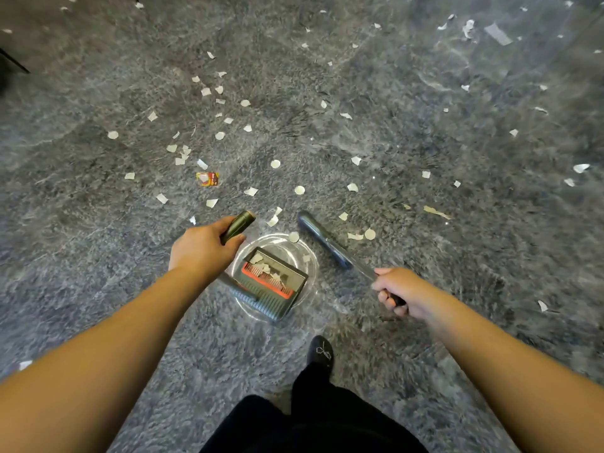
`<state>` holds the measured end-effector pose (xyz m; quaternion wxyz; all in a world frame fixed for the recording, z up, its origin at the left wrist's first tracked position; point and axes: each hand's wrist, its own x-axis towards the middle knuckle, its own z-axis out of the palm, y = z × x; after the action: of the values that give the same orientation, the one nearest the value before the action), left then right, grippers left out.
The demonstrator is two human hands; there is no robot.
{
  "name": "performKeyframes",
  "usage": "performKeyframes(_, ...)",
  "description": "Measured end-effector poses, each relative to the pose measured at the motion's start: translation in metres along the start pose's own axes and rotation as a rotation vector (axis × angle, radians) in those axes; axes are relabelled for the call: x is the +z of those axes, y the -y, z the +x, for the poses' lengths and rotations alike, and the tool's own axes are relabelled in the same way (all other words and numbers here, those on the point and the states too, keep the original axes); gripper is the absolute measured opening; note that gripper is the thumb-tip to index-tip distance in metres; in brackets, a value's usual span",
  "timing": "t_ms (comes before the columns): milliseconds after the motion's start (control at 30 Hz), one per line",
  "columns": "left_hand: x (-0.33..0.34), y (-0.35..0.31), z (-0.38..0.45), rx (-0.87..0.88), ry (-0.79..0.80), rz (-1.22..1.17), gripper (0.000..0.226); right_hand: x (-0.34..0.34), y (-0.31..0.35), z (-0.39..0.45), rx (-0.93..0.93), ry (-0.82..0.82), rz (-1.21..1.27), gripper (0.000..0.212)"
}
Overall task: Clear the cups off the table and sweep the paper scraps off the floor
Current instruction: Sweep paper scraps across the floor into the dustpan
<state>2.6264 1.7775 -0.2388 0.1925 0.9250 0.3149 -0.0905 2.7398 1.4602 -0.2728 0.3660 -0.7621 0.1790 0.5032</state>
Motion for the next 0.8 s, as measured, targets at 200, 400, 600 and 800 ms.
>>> performKeyframes(200,-0.006,-0.012,0.021,-0.004,-0.003,-0.006,0.04,0.008,0.043,0.031,0.032,0.064,-0.162,0.058)
performKeyframes(400,-0.008,-0.018,0.028,0.041,0.003,0.005,0.042,0.035,0.034,0.017,0.041,0.151,-0.215,0.061)
performKeyframes(600,-0.011,0.002,0.022,0.068,0.024,-0.024,0.043,0.059,0.009,-0.022,0.089,0.171,-0.063,0.056)
performKeyframes(800,-0.01,0.022,0.012,0.124,0.038,-0.027,0.045,0.065,-0.003,-0.042,0.098,0.149,0.074,0.052)
